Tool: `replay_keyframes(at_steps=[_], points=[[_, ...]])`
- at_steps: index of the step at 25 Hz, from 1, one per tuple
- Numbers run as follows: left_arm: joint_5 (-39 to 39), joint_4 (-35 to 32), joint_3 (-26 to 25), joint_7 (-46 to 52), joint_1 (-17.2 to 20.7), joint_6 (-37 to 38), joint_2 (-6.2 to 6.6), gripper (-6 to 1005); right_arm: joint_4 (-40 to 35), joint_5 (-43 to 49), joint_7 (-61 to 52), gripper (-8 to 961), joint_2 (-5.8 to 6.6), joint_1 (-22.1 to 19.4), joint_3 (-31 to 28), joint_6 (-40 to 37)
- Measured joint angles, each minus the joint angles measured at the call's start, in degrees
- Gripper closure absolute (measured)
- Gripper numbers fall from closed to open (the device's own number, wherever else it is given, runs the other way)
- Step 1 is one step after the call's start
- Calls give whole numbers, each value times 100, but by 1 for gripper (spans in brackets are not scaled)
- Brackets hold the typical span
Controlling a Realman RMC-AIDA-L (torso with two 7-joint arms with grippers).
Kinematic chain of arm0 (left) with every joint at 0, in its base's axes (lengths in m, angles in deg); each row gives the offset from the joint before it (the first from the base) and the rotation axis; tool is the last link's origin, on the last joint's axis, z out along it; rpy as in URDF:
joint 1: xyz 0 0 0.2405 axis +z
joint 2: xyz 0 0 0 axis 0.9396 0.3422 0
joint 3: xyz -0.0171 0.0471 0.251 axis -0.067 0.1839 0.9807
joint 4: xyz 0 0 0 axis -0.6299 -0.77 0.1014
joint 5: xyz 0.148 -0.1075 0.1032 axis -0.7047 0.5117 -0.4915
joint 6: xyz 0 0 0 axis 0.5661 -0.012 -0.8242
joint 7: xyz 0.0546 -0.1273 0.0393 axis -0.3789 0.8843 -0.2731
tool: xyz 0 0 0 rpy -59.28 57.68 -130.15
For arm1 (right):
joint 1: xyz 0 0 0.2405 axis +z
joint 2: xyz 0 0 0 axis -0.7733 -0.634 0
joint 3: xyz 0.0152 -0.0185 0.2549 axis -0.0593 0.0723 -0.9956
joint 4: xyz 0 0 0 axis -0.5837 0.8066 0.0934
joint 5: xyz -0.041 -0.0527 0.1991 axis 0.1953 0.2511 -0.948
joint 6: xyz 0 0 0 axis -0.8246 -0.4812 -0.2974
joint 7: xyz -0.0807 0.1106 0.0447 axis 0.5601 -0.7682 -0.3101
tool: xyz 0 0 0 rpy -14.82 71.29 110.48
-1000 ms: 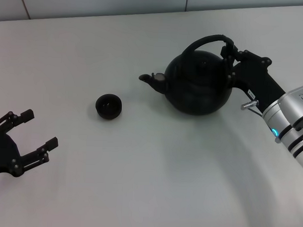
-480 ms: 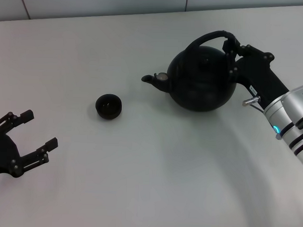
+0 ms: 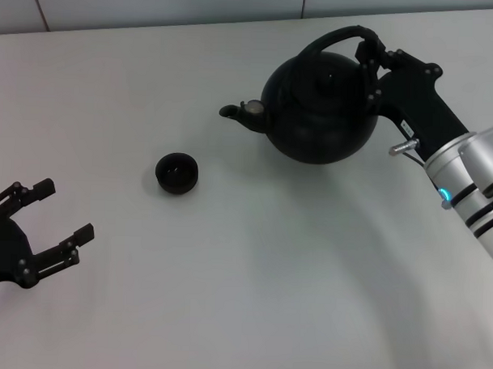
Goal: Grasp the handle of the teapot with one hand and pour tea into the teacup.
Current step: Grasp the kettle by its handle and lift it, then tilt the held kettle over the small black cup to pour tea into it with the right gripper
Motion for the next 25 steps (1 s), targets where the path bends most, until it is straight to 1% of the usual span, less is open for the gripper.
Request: replay_keyframes(at_steps=[3,10,18,25], points=[[-4,0,0,0,0,1,0,151,-1,28,-7,862,19,146,46,126],[-4,0,0,0,6,3,-8,151,-38,161,-10,863,27,312,61,365],[0,0,0,-2,9,-10,-25,152,-155,444,-11,863,28,459,59,662],[1,0,0,-5,9,-33,-50,152,-305,616,-11,863,27,551,58,752]])
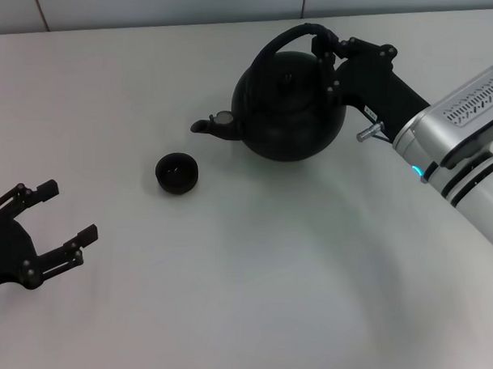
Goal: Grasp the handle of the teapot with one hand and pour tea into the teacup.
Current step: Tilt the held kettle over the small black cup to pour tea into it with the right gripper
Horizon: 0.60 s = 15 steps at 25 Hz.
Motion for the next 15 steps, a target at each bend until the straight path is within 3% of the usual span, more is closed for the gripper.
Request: replay_keyframes(at_steps=[15], points=[[-1,0,0,-4,-26,-43,-9,151,-276,390,-3,862,4,96,0,70]])
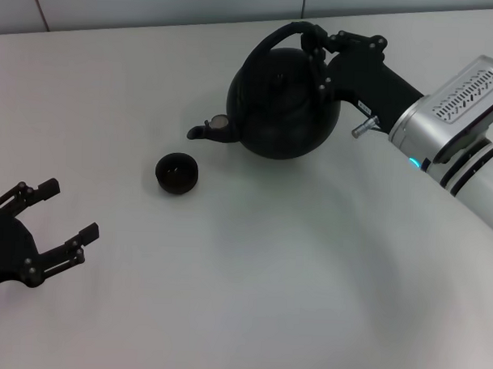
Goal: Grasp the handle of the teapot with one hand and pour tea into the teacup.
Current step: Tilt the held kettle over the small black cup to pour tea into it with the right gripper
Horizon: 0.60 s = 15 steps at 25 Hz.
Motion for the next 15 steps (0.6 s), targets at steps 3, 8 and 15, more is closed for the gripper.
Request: replay_keyframes(at_steps=[3,8,15], points=[[0,0,0,0,-1,0,-2,151,-36,46,-1,862,1,5,1,2],[0,0,0,0,-1,-1,-2,151,-155,115,38,862,5,22,8,2],[4,0,0,0,-7,0,-2,151,-267,157,48,863,1,41,30,2]])
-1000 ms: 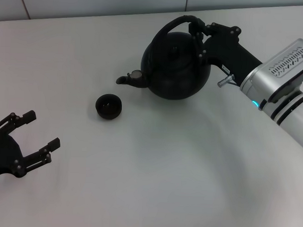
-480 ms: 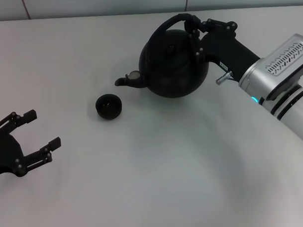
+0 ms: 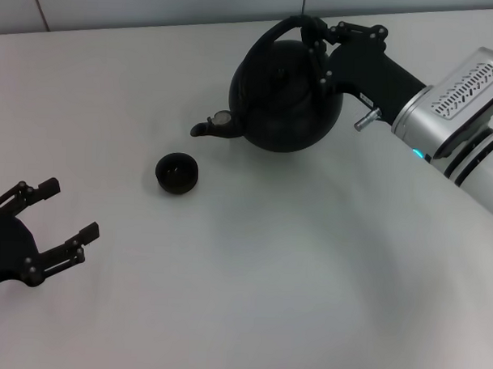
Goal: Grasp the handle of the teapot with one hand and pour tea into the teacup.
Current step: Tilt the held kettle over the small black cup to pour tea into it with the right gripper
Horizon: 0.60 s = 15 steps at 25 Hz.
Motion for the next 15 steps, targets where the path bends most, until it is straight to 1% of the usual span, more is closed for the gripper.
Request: replay_keyframes(at_steps=[15], points=[[5,0,-3,0,16,22,-9,151,-140,285,104,863,-19,144,111,77]])
